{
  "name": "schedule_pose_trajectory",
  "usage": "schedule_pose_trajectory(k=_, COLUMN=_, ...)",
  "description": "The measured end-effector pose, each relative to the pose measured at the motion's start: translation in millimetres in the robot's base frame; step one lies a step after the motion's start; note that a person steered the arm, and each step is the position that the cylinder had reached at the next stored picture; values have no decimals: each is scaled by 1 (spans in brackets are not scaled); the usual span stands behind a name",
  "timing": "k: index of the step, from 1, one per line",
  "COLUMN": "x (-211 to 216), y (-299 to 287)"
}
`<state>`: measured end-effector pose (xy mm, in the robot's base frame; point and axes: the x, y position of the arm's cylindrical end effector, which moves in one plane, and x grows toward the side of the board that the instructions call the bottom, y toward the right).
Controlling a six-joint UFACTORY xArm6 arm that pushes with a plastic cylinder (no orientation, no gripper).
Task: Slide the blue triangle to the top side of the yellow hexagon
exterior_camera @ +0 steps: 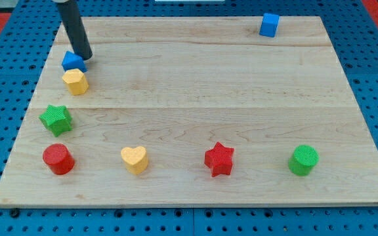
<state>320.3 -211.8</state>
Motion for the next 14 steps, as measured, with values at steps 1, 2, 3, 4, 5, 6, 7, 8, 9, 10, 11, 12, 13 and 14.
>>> schedule_pose_trajectory(k=1, x=0, y=60)
schedule_pose_trajectory(k=2, x=36, y=82)
schedule_pose_trajectory(k=3, x=44, y=37)
schedule_pose_trajectory(k=4, x=30, y=21)
schedule_pose_trajectory(k=5, x=28, y=0)
schedule_pose_trajectory(k=6, x=30, y=-3)
schedule_pose_trajectory(k=7, x=60, y=-6)
schedule_pose_trajectory(k=8, x=63, y=-12)
schedule_pose_trajectory(k=9, x=51, y=-54)
schedule_pose_trajectory(k=10, x=50, y=-91)
schedule_pose_trajectory(k=11, x=50, y=-76)
schedule_pose_trajectory(k=12, x=30, y=-38)
schedule_pose_trajectory(k=13, x=17, y=-75)
schedule_pose_trajectory(k=14, x=11, y=-93)
